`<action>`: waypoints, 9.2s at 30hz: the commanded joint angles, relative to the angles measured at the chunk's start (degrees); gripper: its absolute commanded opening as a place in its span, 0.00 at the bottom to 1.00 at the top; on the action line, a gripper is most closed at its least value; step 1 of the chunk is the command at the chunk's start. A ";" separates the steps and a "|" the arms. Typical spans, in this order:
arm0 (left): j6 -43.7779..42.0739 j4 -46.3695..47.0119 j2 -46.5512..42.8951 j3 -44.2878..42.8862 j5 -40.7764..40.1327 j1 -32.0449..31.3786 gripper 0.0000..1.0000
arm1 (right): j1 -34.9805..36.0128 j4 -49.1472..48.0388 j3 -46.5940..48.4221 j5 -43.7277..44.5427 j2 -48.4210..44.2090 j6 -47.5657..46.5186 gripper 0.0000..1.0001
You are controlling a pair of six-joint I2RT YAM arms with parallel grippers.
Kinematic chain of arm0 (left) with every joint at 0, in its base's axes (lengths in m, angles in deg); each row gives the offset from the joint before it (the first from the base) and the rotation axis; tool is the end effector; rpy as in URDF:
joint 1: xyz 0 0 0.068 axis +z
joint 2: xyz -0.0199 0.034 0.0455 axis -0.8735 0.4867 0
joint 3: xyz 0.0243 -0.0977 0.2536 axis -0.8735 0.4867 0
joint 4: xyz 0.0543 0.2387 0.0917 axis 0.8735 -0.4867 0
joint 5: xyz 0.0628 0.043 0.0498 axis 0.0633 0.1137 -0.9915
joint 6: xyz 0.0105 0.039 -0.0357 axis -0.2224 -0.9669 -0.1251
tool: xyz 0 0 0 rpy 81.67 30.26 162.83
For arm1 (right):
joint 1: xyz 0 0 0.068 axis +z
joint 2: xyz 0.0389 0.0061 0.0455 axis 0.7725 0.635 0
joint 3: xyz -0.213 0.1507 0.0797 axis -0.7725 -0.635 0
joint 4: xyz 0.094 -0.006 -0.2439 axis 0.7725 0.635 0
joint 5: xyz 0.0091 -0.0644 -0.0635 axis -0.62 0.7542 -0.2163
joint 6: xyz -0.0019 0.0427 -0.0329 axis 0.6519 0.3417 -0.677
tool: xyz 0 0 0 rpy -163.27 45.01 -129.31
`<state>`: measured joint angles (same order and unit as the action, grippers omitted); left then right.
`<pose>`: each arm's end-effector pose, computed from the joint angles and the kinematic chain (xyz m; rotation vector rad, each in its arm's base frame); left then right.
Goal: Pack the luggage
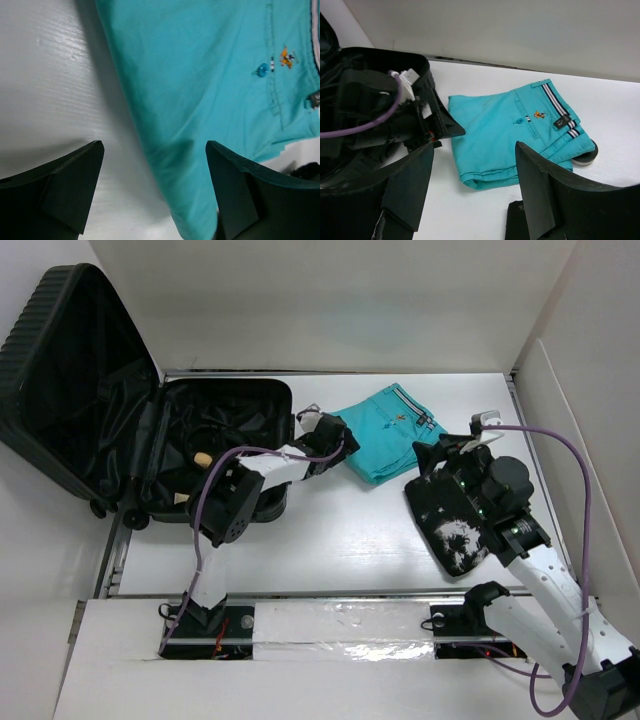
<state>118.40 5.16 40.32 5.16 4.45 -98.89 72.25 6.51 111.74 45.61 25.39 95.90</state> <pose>0.3586 -0.2713 0.1922 -0.4850 2.1733 -0.7393 0.1707 0.0682 0.3465 -0.2048 1.5302 0.4037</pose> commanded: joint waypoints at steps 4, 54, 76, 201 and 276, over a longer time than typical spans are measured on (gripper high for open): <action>3.54 0.10 6.52 -6.48 -1.94 0.23 0.81 | -0.84 -3.64 0.11 -4.61 0.02 -0.17 0.72; -25.29 -1.12 -7.35 -52.63 21.26 14.72 0.00 | -0.84 -7.16 -1.91 -5.13 0.55 0.00 0.70; -19.84 -3.87 -9.47 -42.11 32.94 41.54 0.00 | -0.84 -7.16 -1.12 -6.54 4.15 -0.79 0.71; -36.54 -12.56 -86.47 32.98 23.80 25.27 0.49 | 4.00 2.25 44.70 -20.90 54.73 2.30 0.27; -14.57 4.59 -16.70 14.89 -8.79 -14.19 0.76 | -7.96 0.14 -2.08 -4.52 -1.21 3.61 0.80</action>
<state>101.13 10.30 21.39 23.92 -2.74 -113.28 64.49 9.35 110.14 43.64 26.49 99.88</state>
